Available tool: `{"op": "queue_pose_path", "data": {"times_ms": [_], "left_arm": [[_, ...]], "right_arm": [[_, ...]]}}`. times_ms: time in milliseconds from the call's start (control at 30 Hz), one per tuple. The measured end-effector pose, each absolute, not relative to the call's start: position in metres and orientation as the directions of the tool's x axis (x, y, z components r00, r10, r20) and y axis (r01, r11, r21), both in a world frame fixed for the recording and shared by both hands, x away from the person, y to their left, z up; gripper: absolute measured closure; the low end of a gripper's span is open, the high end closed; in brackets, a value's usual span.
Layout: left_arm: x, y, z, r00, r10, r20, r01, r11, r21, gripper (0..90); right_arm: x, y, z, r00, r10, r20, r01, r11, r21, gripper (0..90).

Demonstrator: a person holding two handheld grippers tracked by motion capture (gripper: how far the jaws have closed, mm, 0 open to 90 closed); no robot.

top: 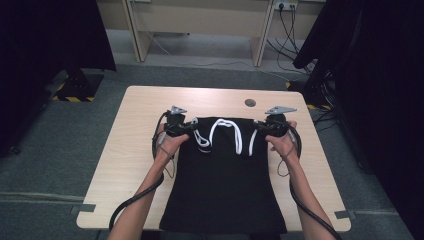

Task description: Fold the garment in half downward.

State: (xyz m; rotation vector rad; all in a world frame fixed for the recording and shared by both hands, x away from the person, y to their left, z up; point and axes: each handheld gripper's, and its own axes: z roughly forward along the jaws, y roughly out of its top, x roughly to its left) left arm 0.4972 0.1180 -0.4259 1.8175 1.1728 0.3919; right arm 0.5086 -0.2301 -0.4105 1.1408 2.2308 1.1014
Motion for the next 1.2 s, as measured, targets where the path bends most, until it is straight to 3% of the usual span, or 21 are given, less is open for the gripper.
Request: {"op": "queue_pose_path", "data": {"times_ms": [233, 533, 900, 1200], "left_arm": [[0.469, 0.121, -0.415, 0.546, 0.826, -0.138, 0.455, -0.154, 0.877, 77.9], [0.418, 0.116, -0.426, 0.609, 0.793, -0.025, 0.358, -0.246, 0.901, 76.8], [0.372, 0.123, -0.432, 0.649, 0.76, -0.009, 0.312, -0.256, 0.915, 76.5], [0.341, 0.13, -0.45, 0.666, 0.746, -0.006, 0.319, -0.278, 0.906, 76.3]], "right_arm": [[0.487, -0.232, -0.397, -0.62, 0.784, -0.034, 0.399, 0.353, 0.846, 84.7], [0.444, -0.231, -0.41, -0.669, 0.74, -0.072, 0.332, 0.384, 0.861, 84.7], [0.397, -0.232, -0.42, -0.702, 0.708, -0.081, 0.286, 0.384, 0.878, 84.6], [0.366, -0.234, -0.435, -0.734, 0.676, -0.058, 0.311, 0.411, 0.857, 84.4]]}}
